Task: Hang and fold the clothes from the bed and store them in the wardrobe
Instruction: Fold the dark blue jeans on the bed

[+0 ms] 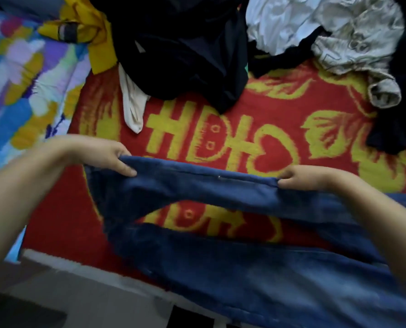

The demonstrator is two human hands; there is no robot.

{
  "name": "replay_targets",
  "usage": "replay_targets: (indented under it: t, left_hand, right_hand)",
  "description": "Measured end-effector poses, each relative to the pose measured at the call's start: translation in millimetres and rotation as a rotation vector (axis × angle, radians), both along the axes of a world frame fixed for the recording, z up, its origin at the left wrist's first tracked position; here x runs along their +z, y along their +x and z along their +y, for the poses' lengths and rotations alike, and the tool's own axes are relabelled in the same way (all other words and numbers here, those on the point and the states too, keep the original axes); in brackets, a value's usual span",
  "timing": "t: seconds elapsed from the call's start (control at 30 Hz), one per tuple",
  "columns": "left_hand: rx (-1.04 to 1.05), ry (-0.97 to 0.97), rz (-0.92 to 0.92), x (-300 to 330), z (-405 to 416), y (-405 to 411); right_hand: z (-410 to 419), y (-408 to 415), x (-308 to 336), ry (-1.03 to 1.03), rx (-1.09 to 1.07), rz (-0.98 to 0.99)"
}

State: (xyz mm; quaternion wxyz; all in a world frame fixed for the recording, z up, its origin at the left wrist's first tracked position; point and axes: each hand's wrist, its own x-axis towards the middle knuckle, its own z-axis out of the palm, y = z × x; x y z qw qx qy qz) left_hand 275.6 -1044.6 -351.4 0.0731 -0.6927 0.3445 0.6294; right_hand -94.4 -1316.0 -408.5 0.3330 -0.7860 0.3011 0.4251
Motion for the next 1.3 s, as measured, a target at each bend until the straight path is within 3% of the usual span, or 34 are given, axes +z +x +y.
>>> replay_targets:
  t: [0.13, 0.27, 0.33, 0.4, 0.5, 0.53, 0.67, 0.8, 1.0, 1.1, 1.23, 1.3]
  left_hand:
    - [-0.006, 0.040, -0.075, 5.5, -39.4, 41.8]
    - [-0.261, 0.058, -0.505, -52.8, -67.0, 40.9]
    - [-0.337, -0.086, -0.777, -83.5, -62.9, 20.5]
    - [-0.291, -0.350, -0.890, -101.4, -52.7, -15.3]
    - [-0.337, -0.800, -0.634, -112.2, -22.9, -91.2]
    - [-0.376, -0.777, -0.538, -113.3, -6.2, -114.2]
    - [-0.655, -0.156, -0.402, -116.1, 62.1, -147.5]
    - [-0.620, -0.038, -0.429, -99.8, 91.1, -130.2]
    - [-0.565, 0.466, -0.186, -38.5, 99.8, -100.3]
    - [-0.532, 0.475, -0.284, -22.3, 76.1, -78.0]
    - [-0.494, 0.264, -0.607, -55.0, 46.4, -75.6]
    - [-0.512, 0.285, -0.692, -77.7, 35.9, -84.7]
  right_hand:
    - [-24.6, 15.6, 13.1, -0.076, -0.170, -0.120]
    - [-9.0, 35.5, -31.3, -0.339, -0.149, -0.189]
    - [9.6, 35.4, -50.6, -0.496, -0.210, -0.244]
    - [34.4, 29.7, -58.9, -0.541, -0.284, -0.384]
    - [80.1, 2.7, -59.7, -0.417, -0.205, -0.569]
    - [95.2, -10.7, -58.4, -0.352, -0.124, -0.541]
    - [145.2, -70.8, -69.6, -0.256, 0.209, -0.187]
    - [161.5, -96.1, -78.6, -0.264, 0.279, 0.005]
    - [150.0, -86.2, -44.6, 0.259, 0.347, 0.223]
    - [119.6, -77.1, -29.6, 0.170, 0.238, 0.156]
    - [117.6, -73.3, -43.8, -0.223, 0.085, -0.039]
    - [128.0, -72.8, -55.3, -0.374, 0.056, -0.076]
